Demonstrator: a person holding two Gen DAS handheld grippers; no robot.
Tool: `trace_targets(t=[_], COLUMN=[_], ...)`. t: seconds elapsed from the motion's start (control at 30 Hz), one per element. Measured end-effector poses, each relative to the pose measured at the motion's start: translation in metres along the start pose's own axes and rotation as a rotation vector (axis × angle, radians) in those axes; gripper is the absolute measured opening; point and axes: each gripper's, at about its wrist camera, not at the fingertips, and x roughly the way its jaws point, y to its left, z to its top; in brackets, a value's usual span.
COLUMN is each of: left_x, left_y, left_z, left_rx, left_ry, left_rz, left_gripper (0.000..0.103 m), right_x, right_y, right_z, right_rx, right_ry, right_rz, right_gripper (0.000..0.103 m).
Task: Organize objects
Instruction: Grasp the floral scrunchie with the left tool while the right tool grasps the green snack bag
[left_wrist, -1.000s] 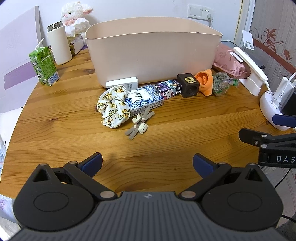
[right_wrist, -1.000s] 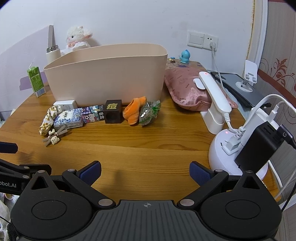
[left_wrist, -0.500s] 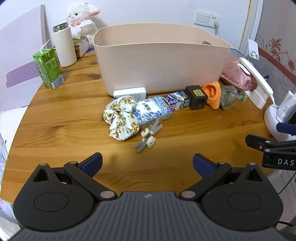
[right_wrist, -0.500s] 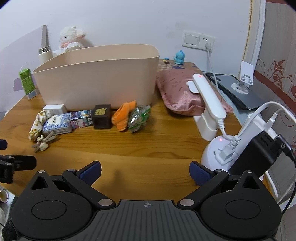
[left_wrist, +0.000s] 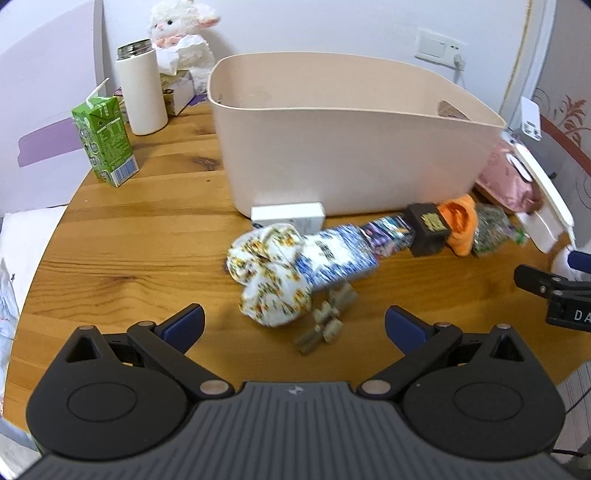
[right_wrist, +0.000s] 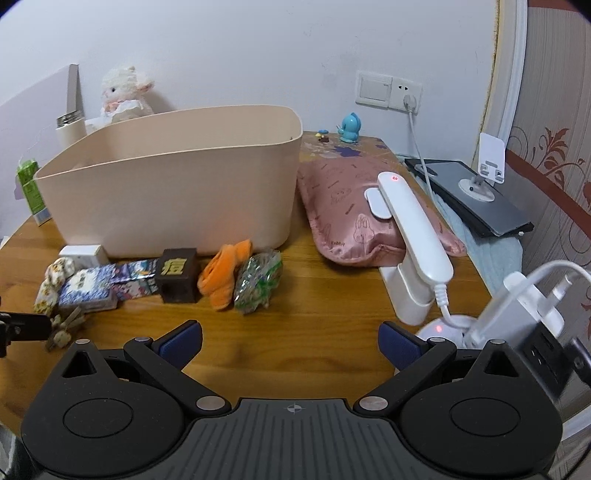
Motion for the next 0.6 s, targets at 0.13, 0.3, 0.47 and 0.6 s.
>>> trace_targets(t=[0.13, 0.3, 0.47, 0.6], left_x=[0.009, 0.02, 0.031, 0.038], left_y=[0.01, 0.017, 0.024, 0.031], left_z=[0.012, 0.021, 0.022, 0.021], left_rx=[-0.024, -0.002, 0.012, 0.001], left_ry=[0.001, 0.018, 0.054, 0.073], left_rz=[0.033, 0.077, 0.06, 0.014], left_gripper=[0.103, 0.103, 0.088, 0.083], right_x=[0.01, 0.022, 0.039, 0.053], right_y=[0.0, -0.002, -0.002, 0.003], right_z=[0.009, 0.021, 0.027, 0.028], right_rx=[0.003, 0.016, 0.027, 0.036], right_ry=[-0.018, -0.03, -0.004, 0.033], right_rz=[-0.023, -0.033, -0.011, 0.028], right_gripper=[0.103, 0.097, 0.089, 0.08])
